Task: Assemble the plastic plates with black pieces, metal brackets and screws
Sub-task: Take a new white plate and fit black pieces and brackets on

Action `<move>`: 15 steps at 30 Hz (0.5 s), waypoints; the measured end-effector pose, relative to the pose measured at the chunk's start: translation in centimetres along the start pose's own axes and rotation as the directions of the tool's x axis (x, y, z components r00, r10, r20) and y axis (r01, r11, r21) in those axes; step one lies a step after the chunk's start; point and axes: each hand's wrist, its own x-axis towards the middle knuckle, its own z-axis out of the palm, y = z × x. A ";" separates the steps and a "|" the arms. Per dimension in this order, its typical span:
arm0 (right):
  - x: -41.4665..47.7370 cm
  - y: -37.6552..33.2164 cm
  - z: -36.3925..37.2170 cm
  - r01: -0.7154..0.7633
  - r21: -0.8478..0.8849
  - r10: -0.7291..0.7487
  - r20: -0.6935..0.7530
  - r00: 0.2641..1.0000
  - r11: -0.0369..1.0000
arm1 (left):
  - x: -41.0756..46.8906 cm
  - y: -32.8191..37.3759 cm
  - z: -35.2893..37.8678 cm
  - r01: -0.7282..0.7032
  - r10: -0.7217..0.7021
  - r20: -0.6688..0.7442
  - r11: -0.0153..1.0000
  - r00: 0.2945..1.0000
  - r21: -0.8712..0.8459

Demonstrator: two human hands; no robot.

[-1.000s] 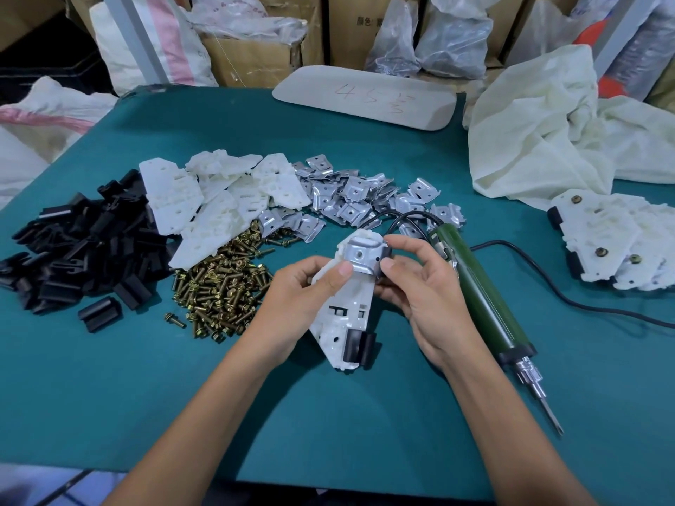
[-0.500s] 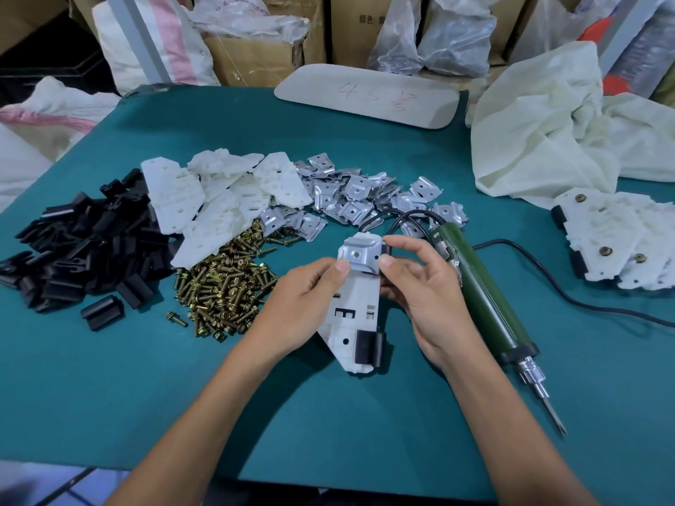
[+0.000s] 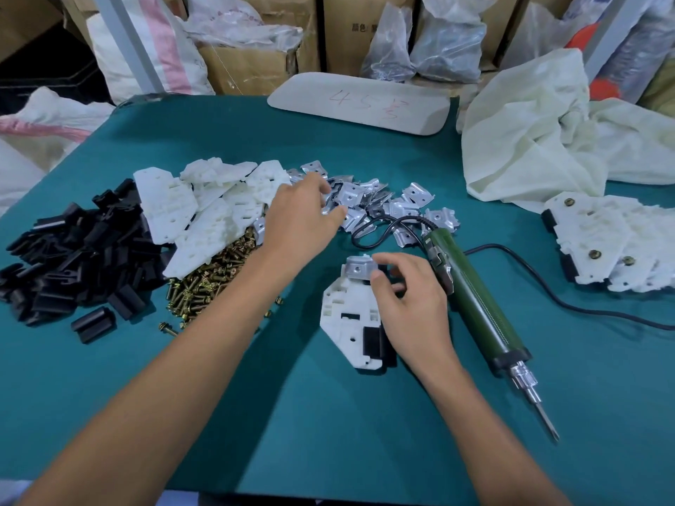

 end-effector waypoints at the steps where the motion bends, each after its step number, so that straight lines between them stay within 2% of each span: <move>1: 0.1 0.0 0.0 -0.011 0.005 0.011 -0.001 1.000 1.000 | 0.8 0.5 0.7 -0.018 0.018 0.002 0.998 1.000 0.052; 4: 0.1 0.2 -0.1 -0.049 0.026 0.049 -0.007 0.999 0.998 | 2.6 1.1 2.7 -0.054 0.055 0.000 0.982 0.999 0.184; 10: 0.2 0.3 0.0 -0.083 0.037 0.082 0.014 0.997 0.996 | 3.9 1.1 4.2 -0.056 0.069 -0.036 0.957 0.997 0.285; 15: 0.1 0.3 -0.3 -0.093 0.069 0.093 0.009 0.996 0.993 | 2.7 1.0 2.1 -0.008 0.006 0.024 0.998 1.000 0.069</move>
